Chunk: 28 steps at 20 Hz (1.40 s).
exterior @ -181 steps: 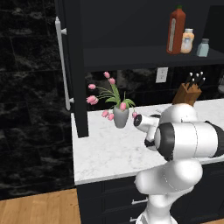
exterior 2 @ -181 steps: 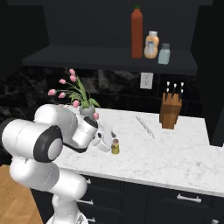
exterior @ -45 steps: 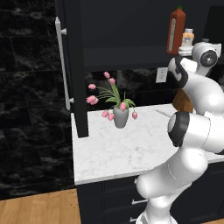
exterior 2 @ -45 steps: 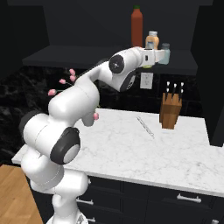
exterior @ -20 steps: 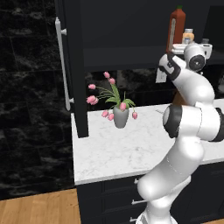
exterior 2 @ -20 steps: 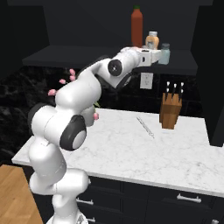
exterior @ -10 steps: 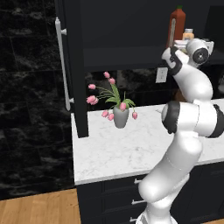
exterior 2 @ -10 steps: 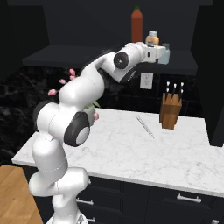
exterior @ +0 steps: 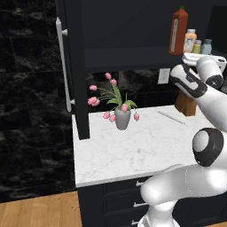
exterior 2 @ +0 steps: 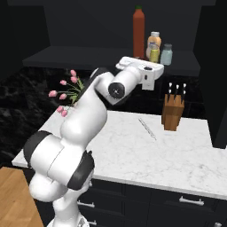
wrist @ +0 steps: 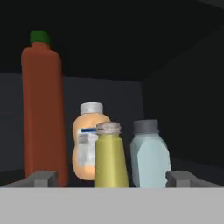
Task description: Put the shaker and condiment bottle from the counter next to their counterparts in the cabinet.
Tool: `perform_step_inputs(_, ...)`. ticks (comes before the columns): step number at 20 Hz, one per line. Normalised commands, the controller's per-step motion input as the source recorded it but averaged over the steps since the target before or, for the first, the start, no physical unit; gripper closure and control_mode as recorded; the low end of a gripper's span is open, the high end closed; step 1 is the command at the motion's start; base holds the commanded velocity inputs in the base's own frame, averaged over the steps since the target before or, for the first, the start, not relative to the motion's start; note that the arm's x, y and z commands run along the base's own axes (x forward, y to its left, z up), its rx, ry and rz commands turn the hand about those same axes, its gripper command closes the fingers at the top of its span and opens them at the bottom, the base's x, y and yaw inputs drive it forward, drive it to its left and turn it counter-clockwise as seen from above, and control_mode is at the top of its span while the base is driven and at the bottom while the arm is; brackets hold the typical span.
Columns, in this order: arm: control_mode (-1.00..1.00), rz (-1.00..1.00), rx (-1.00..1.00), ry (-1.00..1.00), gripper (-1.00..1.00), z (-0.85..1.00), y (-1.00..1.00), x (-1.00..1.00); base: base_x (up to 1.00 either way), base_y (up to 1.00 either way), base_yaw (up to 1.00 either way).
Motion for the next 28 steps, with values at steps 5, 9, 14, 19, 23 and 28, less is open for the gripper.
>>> perform_step_inputs(5, -1.0, 0.13, 0.03, -0.14, -1.0, 0.42, 0.17, -1.0, 0.0, 0.0, 0.0)
perform_step_inputs(9, -1.0, 0.14, 0.0, -0.14, -1.0, 0.22, 0.16, -1.0, 0.0, 0.0, 0.0)
perform_step_inputs(14, -1.0, 0.12, 0.0, -0.07, -1.0, 0.04, 0.29, -1.0, 0.0, 0.0, 0.0)
perform_step_inputs(19, -1.0, 0.08, 0.0, 0.0, -1.0, 0.0, 0.46, -1.0, 0.0, 0.0, 0.0)
perform_step_inputs(23, -1.0, 0.06, 0.0, 0.0, -1.0, -0.08, 0.53, -1.0, 0.0, 0.0, 0.0)
perform_step_inputs(28, -1.0, 0.07, -0.01, 0.13, -1.0, -0.57, 0.8, -1.0, 0.0, 0.0, 0.0)
